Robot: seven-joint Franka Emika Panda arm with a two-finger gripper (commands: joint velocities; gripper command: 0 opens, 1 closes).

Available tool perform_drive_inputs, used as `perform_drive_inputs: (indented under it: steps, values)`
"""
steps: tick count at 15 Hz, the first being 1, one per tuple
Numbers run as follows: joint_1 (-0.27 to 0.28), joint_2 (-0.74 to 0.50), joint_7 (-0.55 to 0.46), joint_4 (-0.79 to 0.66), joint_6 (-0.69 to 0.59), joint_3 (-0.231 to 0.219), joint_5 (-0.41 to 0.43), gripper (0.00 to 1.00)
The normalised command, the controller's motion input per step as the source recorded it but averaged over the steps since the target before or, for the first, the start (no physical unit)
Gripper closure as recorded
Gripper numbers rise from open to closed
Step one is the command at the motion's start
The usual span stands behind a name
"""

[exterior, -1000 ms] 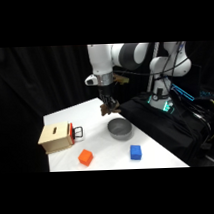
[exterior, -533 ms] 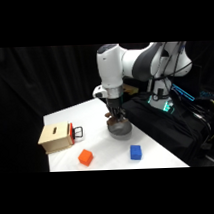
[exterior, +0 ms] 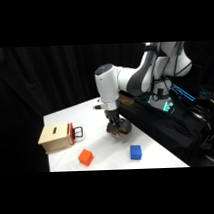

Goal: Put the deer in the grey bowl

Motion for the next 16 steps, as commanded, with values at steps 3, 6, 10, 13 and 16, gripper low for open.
perform_drive_inputs:
  steps: [3, 6, 10, 13, 16]
  values:
    - [-0.075, -0.05, -0.18, 0.04, -0.03, -0.045, -0.004, 0.00]
    - [-0.061, -0.29, -0.19, -0.04, -0.21, -0.042, -0.074, 0.00]
    - [-0.043, -0.54, -0.11, -0.11, -0.38, -0.039, -0.118, 0.00]
    - [-0.044, -0.57, -0.06, -0.09, -0.41, -0.018, -0.109, 0.00]
    - [-0.060, -0.38, -0.09, 0.01, -0.30, -0.022, -0.002, 0.00]
